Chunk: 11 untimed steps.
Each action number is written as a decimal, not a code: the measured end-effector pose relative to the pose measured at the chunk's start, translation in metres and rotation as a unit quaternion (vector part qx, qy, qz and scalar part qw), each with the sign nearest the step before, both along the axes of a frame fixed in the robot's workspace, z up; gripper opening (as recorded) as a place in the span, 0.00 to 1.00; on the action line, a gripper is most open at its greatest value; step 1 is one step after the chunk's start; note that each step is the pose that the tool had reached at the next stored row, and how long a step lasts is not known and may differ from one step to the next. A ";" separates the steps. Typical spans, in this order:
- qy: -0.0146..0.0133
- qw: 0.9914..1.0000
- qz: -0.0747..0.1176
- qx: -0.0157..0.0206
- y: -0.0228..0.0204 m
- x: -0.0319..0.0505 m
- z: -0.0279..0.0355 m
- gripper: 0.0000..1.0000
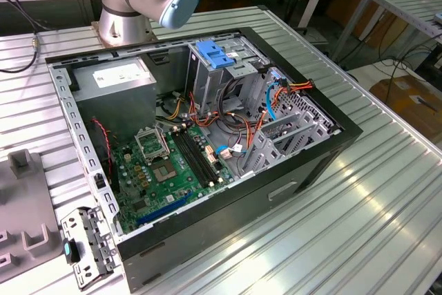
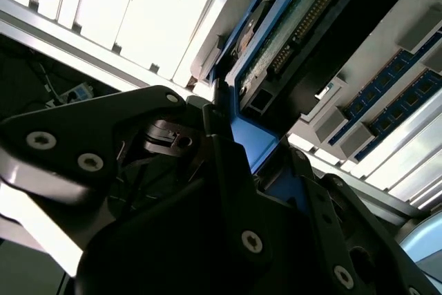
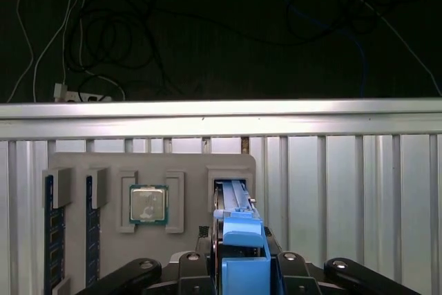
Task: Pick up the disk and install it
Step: 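Pick up the disk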
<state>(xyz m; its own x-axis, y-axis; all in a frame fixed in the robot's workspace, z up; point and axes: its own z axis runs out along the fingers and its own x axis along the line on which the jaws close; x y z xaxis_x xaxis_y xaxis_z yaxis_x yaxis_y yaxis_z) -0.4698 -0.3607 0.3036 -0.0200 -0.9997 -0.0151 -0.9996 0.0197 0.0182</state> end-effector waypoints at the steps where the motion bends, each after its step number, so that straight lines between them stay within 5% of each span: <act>1: 0.000 1.000 0.000 0.000 0.0000 0.0000 0.0010 0.37; 11: 0.000 1.000 0.000 -0.002 0.0000 0.0000 0.0158 0.37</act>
<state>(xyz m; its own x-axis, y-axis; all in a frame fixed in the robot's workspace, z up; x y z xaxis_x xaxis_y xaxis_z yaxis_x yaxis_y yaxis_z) -0.4698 -0.3607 0.3194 -0.0200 -0.9997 -0.0119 -0.9996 0.0198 0.0182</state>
